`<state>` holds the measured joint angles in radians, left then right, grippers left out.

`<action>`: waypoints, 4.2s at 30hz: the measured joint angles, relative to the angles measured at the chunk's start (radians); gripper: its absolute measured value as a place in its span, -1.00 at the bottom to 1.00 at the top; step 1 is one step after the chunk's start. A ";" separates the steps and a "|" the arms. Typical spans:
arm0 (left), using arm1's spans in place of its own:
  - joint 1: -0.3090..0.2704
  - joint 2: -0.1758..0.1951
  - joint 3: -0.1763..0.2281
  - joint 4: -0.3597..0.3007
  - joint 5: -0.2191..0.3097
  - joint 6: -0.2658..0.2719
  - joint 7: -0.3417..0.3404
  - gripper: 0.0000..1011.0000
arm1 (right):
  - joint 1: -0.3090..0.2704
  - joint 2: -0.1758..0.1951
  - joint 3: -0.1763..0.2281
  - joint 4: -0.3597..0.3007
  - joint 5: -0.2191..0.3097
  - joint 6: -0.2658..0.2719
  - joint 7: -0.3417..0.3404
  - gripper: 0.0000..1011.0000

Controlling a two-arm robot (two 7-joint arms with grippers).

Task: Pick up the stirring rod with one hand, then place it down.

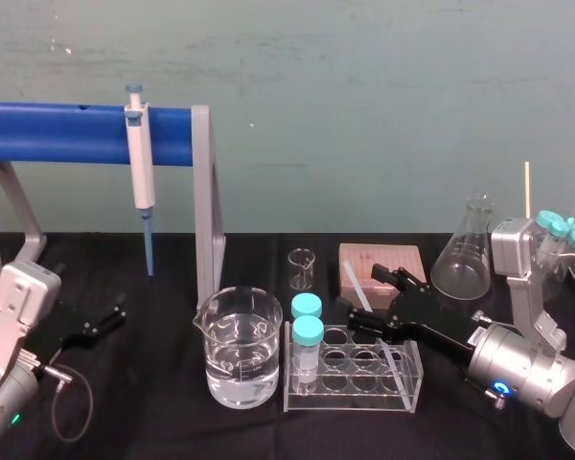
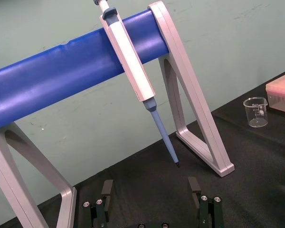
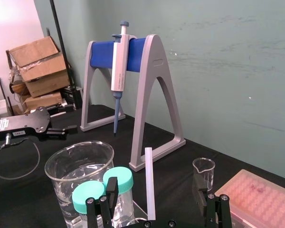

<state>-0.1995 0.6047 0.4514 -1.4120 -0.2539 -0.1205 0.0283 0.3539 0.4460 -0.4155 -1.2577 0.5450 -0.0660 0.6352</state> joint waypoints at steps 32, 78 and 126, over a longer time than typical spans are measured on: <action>0.000 0.000 0.000 0.000 0.000 0.000 0.000 0.98 | 0.000 0.000 0.000 -0.001 -0.001 -0.005 0.000 -0.31; 0.000 0.000 0.000 0.000 0.000 0.000 0.000 0.98 | -0.075 -0.023 0.101 -0.152 -0.017 -0.227 -0.058 -0.86; 0.000 0.000 0.000 0.000 0.000 0.000 0.000 0.98 | -0.182 -0.096 0.237 -0.152 -0.129 -0.495 -0.101 -0.86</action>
<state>-0.1996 0.6047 0.4514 -1.4119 -0.2539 -0.1205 0.0283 0.1718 0.3496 -0.1780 -1.4102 0.4163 -0.5611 0.5339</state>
